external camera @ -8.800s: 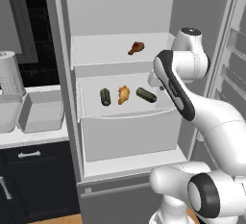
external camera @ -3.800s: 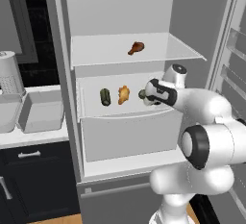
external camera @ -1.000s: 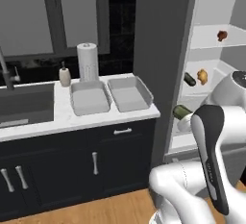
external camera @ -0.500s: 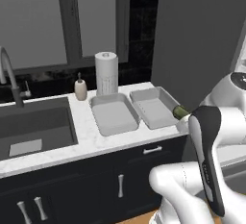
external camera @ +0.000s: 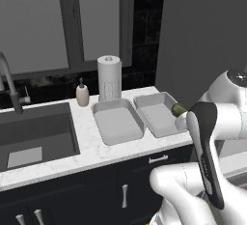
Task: Place one cucumber and one chicken drumstick in each tupperware on the nearby counter, to pack two identical lunches.
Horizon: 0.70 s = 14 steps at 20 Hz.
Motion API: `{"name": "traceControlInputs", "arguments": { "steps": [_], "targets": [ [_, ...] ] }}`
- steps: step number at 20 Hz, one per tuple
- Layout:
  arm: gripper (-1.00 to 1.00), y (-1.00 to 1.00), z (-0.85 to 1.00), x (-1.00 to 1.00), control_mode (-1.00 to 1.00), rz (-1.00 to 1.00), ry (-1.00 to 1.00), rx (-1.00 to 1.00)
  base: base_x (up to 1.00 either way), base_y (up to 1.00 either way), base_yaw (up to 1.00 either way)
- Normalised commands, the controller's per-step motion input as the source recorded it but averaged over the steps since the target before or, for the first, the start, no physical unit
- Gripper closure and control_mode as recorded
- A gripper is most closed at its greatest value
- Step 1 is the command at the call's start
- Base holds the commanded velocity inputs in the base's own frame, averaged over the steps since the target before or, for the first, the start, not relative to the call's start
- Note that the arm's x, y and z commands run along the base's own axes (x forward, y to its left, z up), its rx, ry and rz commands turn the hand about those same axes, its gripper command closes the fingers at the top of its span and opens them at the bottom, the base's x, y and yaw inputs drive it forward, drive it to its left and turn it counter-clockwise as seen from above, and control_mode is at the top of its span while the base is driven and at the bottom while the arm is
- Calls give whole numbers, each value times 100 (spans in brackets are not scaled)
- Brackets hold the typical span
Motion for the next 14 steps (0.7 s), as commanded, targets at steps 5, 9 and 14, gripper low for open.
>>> {"name": "traceControlInputs", "arguments": {
  "steps": [5,9,14],
  "targets": [
    [100,0,-15,96,-100,-1,0,0,0,0,0],
    [100,0,-17,100,-100,-6,1,-1,0,0,0],
    [100,0,-28,100,-100,-8,10,-5,0,0,0]
  ]
}}
